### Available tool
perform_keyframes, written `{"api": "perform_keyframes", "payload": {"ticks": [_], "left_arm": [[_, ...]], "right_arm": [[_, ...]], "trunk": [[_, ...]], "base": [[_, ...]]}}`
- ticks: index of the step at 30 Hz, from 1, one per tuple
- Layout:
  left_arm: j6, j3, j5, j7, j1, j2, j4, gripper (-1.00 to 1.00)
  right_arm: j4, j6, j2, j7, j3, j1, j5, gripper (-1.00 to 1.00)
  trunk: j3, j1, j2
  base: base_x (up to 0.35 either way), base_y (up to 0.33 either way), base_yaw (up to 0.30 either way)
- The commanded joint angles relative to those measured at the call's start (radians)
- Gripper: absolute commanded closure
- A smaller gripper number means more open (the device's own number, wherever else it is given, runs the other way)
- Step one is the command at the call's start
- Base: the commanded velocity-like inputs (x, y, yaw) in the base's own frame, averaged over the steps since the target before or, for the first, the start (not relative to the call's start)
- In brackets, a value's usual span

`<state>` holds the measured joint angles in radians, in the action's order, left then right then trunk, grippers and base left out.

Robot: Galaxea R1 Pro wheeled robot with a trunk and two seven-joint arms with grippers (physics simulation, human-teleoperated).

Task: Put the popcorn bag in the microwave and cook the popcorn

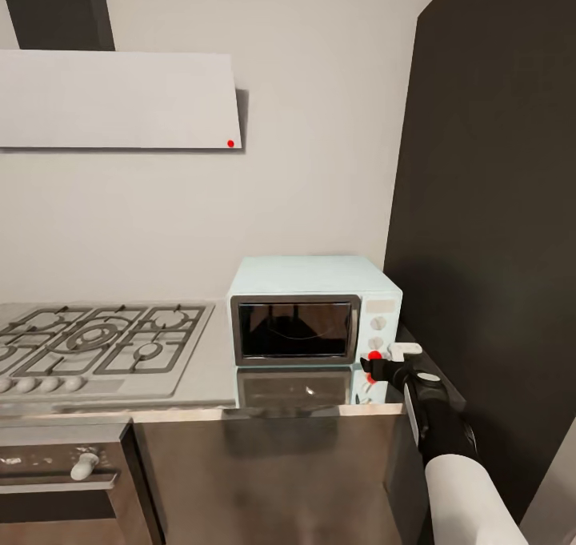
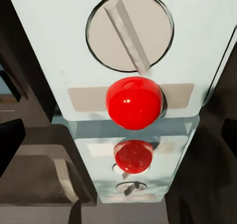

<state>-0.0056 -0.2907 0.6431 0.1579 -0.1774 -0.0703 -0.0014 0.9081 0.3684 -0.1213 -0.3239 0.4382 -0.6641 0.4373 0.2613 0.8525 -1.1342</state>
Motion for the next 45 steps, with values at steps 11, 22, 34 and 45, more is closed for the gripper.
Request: {"api": "perform_keyframes", "payload": {"ticks": [11, 22, 34, 45], "left_arm": [[-0.001, -0.008, 0.007, 0.003, -0.001, 0.0, 0.0, -1.0], [-0.009, -0.008, 0.009, 0.004, -0.001, 0.004, -0.002, -1.0], [-0.047, -0.008, 0.012, 0.003, -0.002, 0.004, -0.002, -1.0], [-0.047, -0.008, 0.012, 0.003, -0.001, 0.004, -0.002, -1.0]], "right_arm": [[0.003, 0.006, 0.0, -0.009, 0.008, -0.002, 0.013, 1.0], [-0.034, 0.01, 0.011, 0.001, 0.01, -0.001, 0.017, 1.0], [-0.038, 0.011, 0.028, 0.002, 0.009, 0.0, 0.017, 1.0], [-0.039, 0.009, 0.026, 0.002, 0.008, 0.0, 0.017, 1.0]], "trunk": [[0.001, 0.0, -0.001], [0.001, 0.0, -0.001], [0.001, 0.0, -0.001], [0.001, 0.0, -0.001]], "base": [[0.0, 0.0, 0.0], [0.0, 0.0, 0.0], [0.018, 0.0, 0.0], [0.144, 0.0, 0.0]]}}
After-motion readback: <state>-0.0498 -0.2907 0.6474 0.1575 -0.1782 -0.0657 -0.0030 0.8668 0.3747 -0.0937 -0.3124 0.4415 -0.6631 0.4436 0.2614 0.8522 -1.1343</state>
